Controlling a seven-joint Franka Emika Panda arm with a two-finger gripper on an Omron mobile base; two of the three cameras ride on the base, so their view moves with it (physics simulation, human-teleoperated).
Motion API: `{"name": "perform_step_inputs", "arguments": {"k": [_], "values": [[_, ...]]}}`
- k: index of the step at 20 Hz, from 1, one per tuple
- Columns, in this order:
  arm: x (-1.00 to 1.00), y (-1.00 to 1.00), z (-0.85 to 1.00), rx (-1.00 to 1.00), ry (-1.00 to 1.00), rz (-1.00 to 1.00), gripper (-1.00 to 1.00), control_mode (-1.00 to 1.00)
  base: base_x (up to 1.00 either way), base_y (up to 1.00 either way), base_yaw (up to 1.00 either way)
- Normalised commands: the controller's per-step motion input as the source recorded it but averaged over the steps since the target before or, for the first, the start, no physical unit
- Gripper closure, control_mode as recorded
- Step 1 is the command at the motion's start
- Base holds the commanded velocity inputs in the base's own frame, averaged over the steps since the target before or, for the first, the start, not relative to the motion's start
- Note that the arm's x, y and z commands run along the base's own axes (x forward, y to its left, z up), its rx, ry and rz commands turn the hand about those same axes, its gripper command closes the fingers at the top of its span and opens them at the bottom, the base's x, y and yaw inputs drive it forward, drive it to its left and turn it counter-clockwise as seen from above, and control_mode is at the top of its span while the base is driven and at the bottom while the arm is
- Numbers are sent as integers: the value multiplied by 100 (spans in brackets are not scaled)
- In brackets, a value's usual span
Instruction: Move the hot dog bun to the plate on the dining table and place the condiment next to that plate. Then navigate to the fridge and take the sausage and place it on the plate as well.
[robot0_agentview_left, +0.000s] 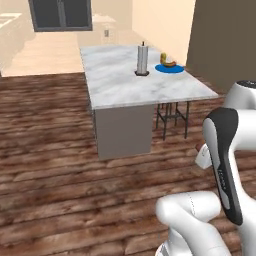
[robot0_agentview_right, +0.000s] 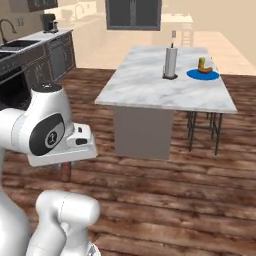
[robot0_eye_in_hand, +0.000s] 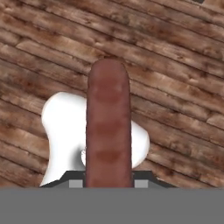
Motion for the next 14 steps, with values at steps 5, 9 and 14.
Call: {"name": "perform_step_inputs", "arguments": {"k": [5, 9, 14], "values": [[0, 0, 0, 0, 0, 0, 100, 100, 56, -100, -20], [0, 0, 0, 0, 0, 0, 100, 100, 71, -100, -2], [0, 0, 0, 0, 0, 0, 100, 100, 82, -100, 6]]}}
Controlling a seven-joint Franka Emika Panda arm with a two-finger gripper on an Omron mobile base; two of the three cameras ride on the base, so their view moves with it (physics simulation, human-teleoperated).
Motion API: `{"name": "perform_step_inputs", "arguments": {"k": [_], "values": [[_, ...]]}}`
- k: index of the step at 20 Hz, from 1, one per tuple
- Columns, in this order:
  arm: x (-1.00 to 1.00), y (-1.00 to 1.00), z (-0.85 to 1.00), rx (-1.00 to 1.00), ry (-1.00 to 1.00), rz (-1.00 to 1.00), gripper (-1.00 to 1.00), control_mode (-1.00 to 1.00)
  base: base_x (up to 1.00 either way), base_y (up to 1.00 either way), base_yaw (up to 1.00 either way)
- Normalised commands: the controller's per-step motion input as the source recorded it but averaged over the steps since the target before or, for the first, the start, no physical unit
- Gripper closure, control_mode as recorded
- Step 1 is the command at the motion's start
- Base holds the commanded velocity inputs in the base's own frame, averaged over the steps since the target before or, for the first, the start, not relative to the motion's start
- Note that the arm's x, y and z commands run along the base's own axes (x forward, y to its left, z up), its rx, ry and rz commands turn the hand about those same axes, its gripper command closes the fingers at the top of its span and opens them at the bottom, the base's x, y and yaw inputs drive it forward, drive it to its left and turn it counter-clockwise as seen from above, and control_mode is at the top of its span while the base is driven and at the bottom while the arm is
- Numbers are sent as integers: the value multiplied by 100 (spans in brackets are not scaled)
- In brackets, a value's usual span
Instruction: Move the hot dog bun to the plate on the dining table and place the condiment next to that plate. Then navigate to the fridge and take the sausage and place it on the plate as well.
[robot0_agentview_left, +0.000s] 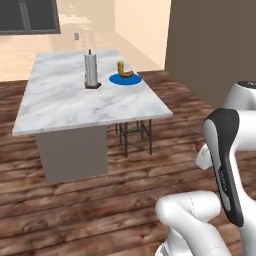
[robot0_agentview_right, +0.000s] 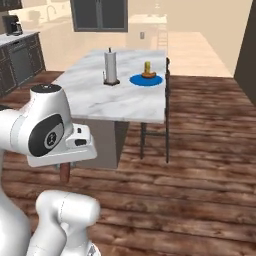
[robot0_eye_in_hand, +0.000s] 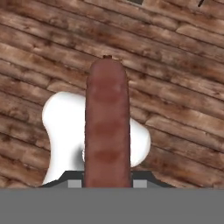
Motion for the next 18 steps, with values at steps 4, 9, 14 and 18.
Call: {"name": "perform_step_inputs", "arguments": {"k": [4, 9, 14, 18], "values": [[0, 0, 0, 0, 0, 0, 100, 100, 76, -100, 21], [0, 0, 0, 0, 0, 0, 100, 100, 67, -100, 28], [0, 0, 0, 0, 0, 0, 100, 100, 63, -100, 31], [0, 0, 0, 0, 0, 0, 100, 100, 51, -100, 35]]}}
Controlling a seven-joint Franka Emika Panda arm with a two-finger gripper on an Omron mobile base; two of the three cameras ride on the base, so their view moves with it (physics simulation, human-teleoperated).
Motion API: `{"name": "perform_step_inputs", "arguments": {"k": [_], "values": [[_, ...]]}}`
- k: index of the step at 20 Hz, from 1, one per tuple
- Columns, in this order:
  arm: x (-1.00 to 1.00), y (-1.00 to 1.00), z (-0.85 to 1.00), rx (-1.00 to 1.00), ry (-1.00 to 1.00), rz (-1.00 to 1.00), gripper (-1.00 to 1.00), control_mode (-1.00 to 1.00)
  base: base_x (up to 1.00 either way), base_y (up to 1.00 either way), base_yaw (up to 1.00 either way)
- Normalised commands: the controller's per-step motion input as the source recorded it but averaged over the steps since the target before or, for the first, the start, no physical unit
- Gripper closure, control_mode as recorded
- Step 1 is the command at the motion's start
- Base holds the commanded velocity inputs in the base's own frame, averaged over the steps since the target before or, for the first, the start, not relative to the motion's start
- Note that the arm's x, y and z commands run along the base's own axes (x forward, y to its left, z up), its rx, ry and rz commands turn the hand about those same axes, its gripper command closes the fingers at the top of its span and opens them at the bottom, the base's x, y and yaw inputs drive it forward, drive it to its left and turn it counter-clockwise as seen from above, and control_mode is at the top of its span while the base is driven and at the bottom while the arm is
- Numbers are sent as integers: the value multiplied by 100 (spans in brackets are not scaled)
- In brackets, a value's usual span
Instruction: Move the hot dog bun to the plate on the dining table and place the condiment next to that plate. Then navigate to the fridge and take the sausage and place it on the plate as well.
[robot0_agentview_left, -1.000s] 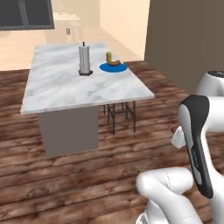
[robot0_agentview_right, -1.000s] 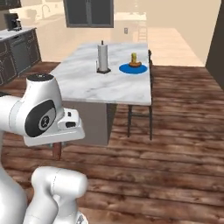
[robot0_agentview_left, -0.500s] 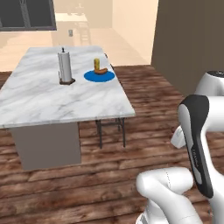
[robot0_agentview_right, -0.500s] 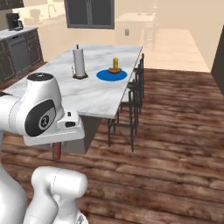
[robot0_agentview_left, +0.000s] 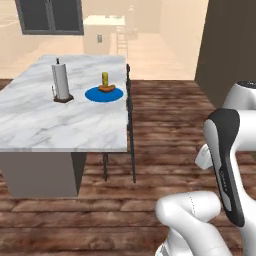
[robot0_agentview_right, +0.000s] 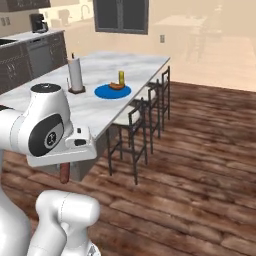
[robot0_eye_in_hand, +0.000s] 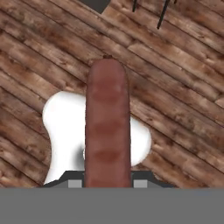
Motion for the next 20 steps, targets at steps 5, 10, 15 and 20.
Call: {"name": "perform_step_inputs", "arguments": {"k": [5, 10, 15, 20], "values": [[0, 0, 0, 0, 0, 0, 100, 100, 54, -100, 36], [0, 0, 0, 0, 0, 0, 100, 100, 56, -98, 35], [0, 0, 0, 0, 0, 0, 100, 100, 61, -89, 37], [0, 0, 0, 0, 0, 0, 100, 100, 61, -74, 40]]}}
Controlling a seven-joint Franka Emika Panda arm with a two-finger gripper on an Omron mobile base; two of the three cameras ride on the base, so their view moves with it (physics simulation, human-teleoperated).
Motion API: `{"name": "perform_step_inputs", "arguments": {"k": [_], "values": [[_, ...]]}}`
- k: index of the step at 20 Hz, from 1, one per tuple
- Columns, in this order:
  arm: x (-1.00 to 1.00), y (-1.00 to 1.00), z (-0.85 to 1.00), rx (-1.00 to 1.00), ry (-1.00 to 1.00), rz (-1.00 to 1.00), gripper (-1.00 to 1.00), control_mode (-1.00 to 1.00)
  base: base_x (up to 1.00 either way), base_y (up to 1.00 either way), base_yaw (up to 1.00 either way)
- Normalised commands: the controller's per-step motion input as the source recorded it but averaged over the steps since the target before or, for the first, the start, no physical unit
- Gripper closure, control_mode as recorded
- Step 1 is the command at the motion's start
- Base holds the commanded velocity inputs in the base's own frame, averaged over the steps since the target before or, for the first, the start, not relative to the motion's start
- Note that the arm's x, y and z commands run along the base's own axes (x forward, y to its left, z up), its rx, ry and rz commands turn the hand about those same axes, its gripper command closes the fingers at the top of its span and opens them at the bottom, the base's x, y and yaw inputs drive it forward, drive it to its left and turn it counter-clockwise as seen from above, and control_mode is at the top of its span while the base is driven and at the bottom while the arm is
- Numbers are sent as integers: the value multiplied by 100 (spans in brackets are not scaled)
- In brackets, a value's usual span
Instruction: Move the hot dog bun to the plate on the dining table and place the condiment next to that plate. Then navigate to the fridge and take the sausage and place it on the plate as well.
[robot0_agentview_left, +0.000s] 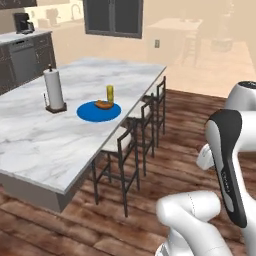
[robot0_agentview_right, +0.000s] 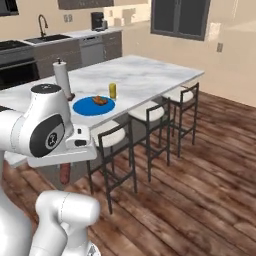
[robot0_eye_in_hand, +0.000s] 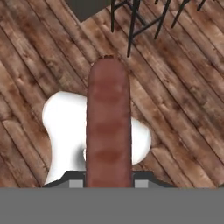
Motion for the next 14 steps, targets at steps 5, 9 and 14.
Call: {"name": "perform_step_inputs", "arguments": {"k": [5, 9, 14], "values": [[0, 0, 0, 0, 0, 0, 100, 100, 62, -63, 43], [0, 0, 0, 0, 0, 0, 100, 100, 51, -65, 47], [0, 0, 0, 0, 0, 0, 100, 100, 49, -63, 47]]}}
